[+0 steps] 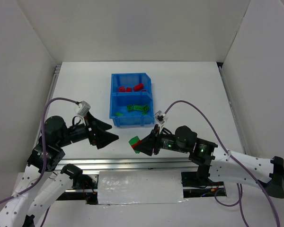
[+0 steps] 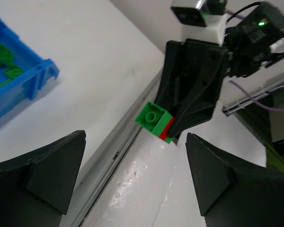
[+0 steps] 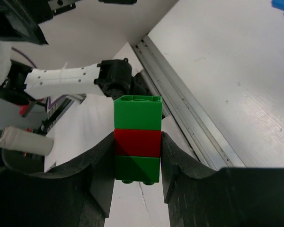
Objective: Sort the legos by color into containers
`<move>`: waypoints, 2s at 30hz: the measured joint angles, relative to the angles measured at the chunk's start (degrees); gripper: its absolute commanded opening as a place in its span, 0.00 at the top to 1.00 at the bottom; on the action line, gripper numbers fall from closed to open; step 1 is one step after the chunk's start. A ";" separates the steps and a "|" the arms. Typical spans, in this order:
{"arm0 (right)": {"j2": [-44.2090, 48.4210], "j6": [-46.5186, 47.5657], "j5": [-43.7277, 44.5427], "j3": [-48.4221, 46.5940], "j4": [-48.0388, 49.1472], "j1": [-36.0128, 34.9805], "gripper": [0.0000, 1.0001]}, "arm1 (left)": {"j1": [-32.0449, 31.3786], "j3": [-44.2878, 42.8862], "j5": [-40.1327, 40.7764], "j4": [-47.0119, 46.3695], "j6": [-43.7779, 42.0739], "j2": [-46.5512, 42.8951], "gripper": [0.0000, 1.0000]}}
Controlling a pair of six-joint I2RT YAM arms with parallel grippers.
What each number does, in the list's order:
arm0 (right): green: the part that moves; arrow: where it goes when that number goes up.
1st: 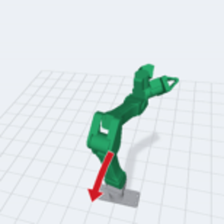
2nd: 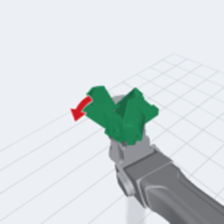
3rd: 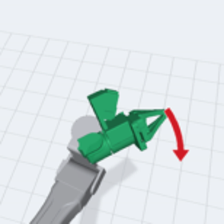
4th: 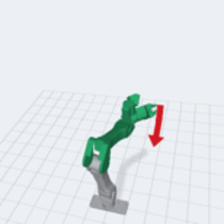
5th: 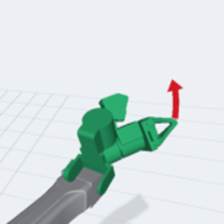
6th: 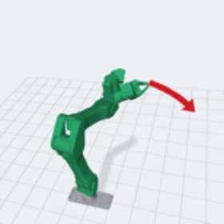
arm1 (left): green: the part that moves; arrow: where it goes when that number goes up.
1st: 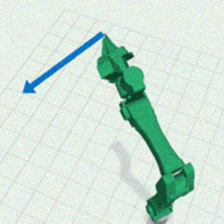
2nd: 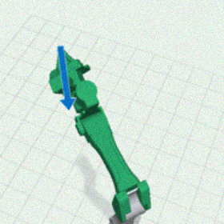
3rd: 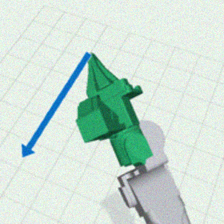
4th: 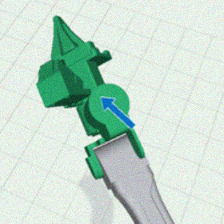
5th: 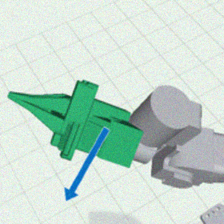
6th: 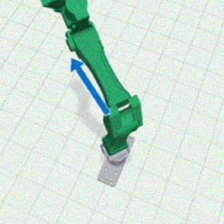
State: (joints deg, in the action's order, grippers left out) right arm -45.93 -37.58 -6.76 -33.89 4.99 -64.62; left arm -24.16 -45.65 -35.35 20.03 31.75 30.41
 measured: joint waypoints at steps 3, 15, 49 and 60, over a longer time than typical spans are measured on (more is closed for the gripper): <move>0.24 0.92 -3.30 -0.31 0.15 0.00 0.82 | 0.00 0.00 -3.13 -3.56 2.36 -0.35 0.01; -4.00 1.09 -14.80 -2.91 8.72 0.00 0.82 | 0.00 0.00 -10.25 -8.20 6.03 -4.87 0.01; -10.78 4.83 -20.02 -14.53 9.60 0.00 0.83 | -0.07 8.31 -17.59 -29.62 18.14 -1.68 0.06; -14.84 8.13 -18.58 -17.55 6.97 0.00 0.84 | -0.48 8.81 -18.16 -33.77 21.18 -0.85 0.40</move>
State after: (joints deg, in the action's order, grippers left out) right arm -60.77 -29.45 -25.34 -51.44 11.97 -64.62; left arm -24.64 -36.84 -53.52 -13.74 52.93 29.56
